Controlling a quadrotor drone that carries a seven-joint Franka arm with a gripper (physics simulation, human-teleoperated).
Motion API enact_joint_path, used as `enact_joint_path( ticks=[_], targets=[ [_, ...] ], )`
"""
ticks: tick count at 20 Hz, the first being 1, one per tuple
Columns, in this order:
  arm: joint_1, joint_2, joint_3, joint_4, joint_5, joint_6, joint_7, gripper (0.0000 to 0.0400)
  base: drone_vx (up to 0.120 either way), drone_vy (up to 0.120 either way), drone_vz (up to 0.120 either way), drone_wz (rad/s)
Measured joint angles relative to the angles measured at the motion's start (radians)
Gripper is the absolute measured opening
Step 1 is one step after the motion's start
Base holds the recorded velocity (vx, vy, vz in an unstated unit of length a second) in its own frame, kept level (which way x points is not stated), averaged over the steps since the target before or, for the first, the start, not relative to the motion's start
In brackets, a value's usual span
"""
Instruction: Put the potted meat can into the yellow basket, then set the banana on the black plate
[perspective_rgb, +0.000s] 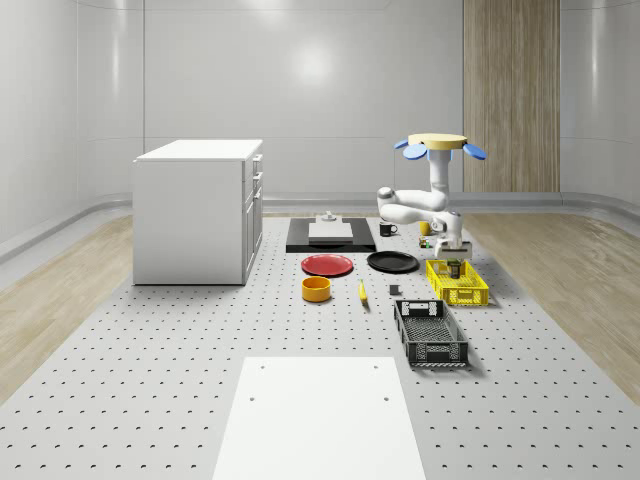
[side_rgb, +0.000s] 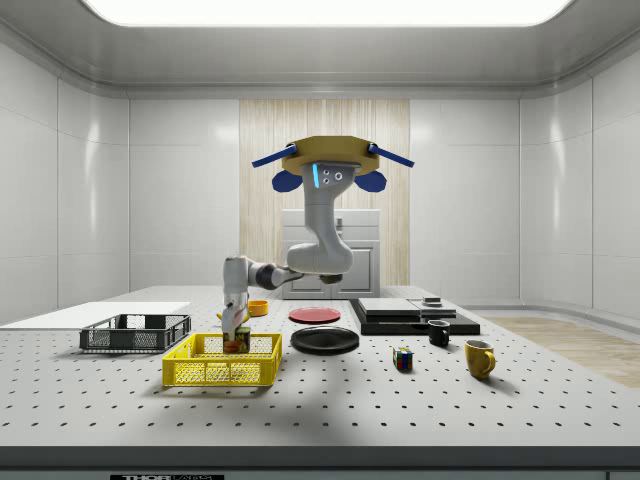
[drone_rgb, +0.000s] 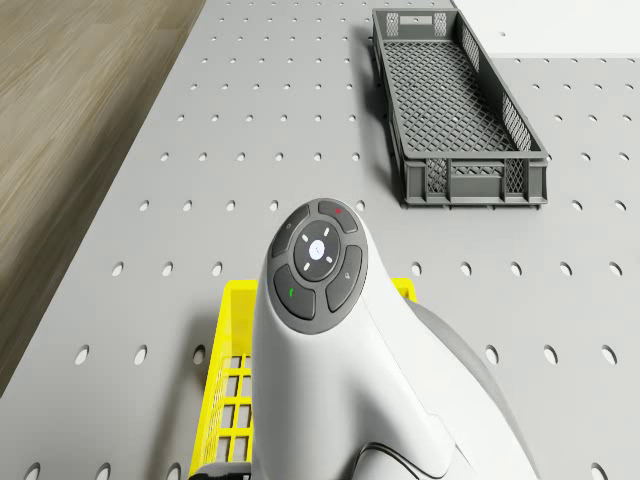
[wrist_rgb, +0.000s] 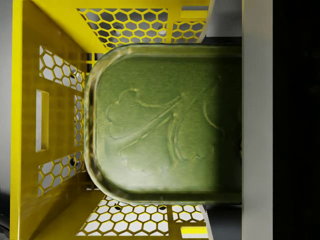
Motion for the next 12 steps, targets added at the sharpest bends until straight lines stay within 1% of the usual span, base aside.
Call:
enact_joint_path(
  ticks=[6, 7, 9, 11, 12],
  targets=[
    [-0.012, -0.003, -0.079, 0.022, -0.074, 0.032, -0.001, 0.0287, 0.0, 0.0, 0.0, 0.0],
    [-0.014, -0.003, -0.09, 0.025, -0.084, 0.037, -0.002, 0.0311, 0.0, 0.0, 0.0, 0.0],
    [-0.016, -0.002, -0.105, 0.03, -0.096, 0.043, -0.002, 0.0346, 0.0, 0.0, 0.0, 0.0],
    [-0.015, -0.001, -0.101, 0.029, -0.092, 0.041, -0.003, 0.0367, 0.0, 0.0, 0.0, 0.0],
    [-0.013, -0.001, -0.094, 0.027, -0.086, 0.038, -0.003, 0.0374, 0.0, 0.0, 0.12, 0.0]
  ],
)
